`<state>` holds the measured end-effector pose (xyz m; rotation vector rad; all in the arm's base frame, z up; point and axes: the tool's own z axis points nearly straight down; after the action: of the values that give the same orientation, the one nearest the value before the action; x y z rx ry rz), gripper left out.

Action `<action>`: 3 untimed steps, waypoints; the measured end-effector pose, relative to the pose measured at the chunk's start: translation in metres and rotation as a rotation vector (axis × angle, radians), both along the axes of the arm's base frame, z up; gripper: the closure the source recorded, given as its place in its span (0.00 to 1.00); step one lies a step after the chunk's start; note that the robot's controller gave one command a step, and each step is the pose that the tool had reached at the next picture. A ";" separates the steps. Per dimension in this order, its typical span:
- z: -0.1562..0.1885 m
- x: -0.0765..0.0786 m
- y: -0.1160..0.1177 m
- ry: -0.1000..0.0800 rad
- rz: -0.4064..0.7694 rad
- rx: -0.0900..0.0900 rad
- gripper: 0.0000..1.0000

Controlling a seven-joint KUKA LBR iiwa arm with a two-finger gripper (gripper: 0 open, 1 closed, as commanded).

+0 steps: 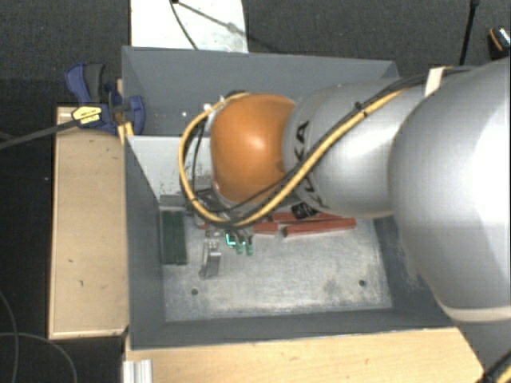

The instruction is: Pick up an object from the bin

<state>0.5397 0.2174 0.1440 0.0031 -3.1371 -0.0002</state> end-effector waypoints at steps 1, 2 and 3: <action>-0.078 0.031 -0.030 -0.001 -0.037 -0.002 0.00; -0.028 0.054 -0.091 -0.013 -0.120 -0.001 0.00; -0.075 0.049 -0.118 -0.004 0.036 0.000 0.00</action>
Offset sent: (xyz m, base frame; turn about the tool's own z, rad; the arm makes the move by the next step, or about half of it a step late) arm 0.0310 -0.0271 -0.0740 0.0325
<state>0.5892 0.0998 0.0694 0.0593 -3.1401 0.0002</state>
